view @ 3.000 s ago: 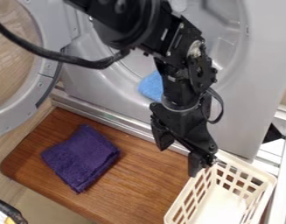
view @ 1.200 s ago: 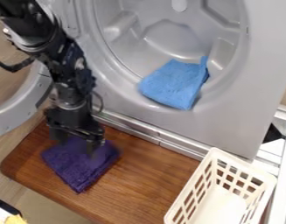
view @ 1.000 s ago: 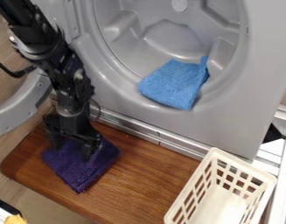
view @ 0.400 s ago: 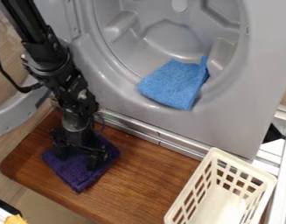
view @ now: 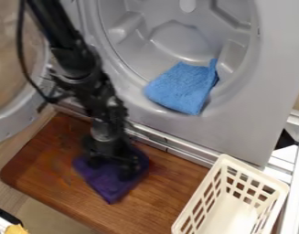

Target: Moves the pink piece of cloth towards the white bucket

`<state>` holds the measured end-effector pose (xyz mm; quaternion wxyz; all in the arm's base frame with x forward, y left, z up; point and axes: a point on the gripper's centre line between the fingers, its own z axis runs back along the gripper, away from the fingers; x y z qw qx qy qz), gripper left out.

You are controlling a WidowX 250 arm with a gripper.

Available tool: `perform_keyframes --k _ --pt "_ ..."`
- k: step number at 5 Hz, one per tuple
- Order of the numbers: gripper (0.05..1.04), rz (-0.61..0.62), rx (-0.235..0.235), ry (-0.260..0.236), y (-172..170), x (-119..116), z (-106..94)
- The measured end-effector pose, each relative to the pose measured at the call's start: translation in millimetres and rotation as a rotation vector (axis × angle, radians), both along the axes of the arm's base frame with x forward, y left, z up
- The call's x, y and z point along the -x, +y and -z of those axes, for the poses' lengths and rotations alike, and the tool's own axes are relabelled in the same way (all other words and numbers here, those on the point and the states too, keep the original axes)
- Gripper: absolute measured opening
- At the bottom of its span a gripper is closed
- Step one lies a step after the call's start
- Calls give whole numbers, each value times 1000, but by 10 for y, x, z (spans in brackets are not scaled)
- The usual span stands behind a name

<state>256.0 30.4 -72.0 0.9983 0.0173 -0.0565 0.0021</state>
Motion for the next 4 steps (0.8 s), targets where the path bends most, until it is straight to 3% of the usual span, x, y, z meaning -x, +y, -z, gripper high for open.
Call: perform_keyframes --k 3,4 --pt "1001 194 93 -8 -832 65 -4" --pt "1000 248 74 12 -938 95 -12"
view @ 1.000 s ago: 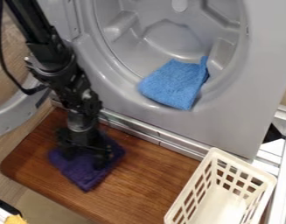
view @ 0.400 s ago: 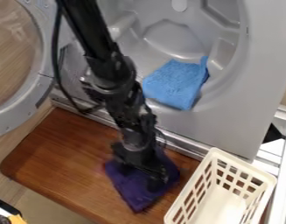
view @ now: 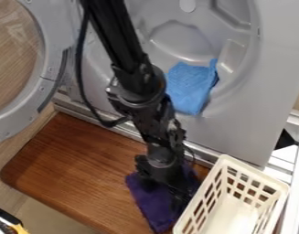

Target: Moves the pink piece of cloth towards the white bucket

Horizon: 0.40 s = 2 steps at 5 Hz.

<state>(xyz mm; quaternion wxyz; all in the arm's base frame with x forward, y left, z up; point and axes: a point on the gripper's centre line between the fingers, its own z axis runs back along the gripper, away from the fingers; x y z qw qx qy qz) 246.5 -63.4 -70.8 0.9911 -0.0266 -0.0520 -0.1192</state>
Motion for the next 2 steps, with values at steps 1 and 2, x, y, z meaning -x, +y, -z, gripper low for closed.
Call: perform_keyframes --k 1,2 --pt "1000 4 -29 -5 -20 -12 -124" --pt "1000 -14 -89 -51 31 -75 -395"
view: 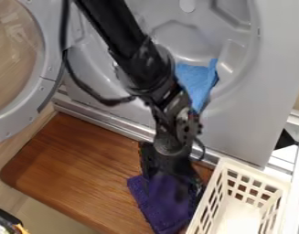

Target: Moves the pink piece of cloth towards the white bucket

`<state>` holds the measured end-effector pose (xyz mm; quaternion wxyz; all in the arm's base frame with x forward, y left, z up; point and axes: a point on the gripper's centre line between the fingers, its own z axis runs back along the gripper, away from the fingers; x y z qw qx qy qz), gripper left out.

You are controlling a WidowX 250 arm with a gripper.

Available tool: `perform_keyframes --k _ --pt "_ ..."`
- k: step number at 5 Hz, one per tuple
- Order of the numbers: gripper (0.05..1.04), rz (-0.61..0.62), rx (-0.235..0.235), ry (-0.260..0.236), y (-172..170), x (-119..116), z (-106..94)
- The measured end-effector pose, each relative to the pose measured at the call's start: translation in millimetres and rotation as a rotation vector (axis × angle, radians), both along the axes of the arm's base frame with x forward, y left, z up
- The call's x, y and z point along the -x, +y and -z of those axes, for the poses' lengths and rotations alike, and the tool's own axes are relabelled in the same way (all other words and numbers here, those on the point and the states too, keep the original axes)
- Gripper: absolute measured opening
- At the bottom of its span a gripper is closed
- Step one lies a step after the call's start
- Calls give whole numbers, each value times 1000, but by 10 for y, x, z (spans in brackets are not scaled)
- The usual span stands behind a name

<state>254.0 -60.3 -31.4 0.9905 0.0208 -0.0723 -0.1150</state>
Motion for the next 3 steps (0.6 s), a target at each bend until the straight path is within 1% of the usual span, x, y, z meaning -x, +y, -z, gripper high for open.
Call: perform_keyframes --k 1,2,3 --pt "1000 -7 -21 -49 32 -44 -298" --pt "1000 -24 -11 -97 14 -54 -548" --pt "1000 -48 47 -125 -34 12 -802"
